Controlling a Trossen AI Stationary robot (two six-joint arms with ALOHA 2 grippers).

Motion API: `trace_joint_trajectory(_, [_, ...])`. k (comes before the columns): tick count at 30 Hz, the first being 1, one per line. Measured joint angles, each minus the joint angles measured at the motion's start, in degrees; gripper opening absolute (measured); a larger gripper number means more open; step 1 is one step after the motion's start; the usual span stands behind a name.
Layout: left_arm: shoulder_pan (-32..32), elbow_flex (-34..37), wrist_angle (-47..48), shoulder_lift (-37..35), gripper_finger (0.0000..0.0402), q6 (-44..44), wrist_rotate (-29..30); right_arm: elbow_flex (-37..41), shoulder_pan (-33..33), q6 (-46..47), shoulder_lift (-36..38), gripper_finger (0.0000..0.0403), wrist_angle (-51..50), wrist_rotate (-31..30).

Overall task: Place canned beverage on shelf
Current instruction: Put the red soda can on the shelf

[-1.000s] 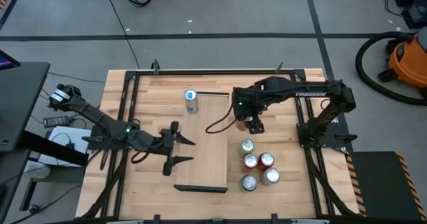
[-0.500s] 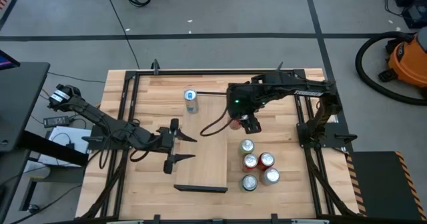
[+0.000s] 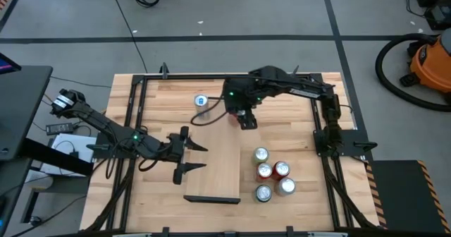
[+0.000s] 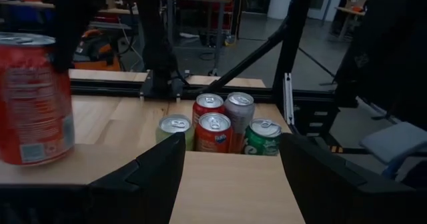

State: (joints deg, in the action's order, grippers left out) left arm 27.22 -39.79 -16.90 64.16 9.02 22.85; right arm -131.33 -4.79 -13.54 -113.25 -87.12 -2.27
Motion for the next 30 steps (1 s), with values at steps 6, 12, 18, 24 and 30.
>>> trace_joint_trajectory(6, [0.00,0.00,0.07,0.00,0.0256,0.74,0.02,-0.02,-1.32,-0.27,-0.18,0.0311,2.38,1.07])
trace_joint_trajectory(12, [0.00,0.00,0.10,0.00,0.0256,0.98,0.02,-0.02,-1.80,-1.02,-0.07,0.0312,3.71,3.25])
trace_joint_trajectory(18, [0.00,0.00,1.04,-0.01,0.0256,1.91,0.02,-0.02,-1.77,-1.84,-0.03,0.0312,3.91,2.26])
trace_joint_trajectory(24, [-0.11,0.00,0.38,0.13,0.0256,1.05,0.06,-0.02,-1.63,-3.09,-0.01,0.0312,5.27,2.15])
trace_joint_trajectory(30, [-0.23,0.04,-4.24,4.51,0.0256,-2.55,0.15,-0.05,1.59,-4.07,3.62,0.0312,3.88,0.47])
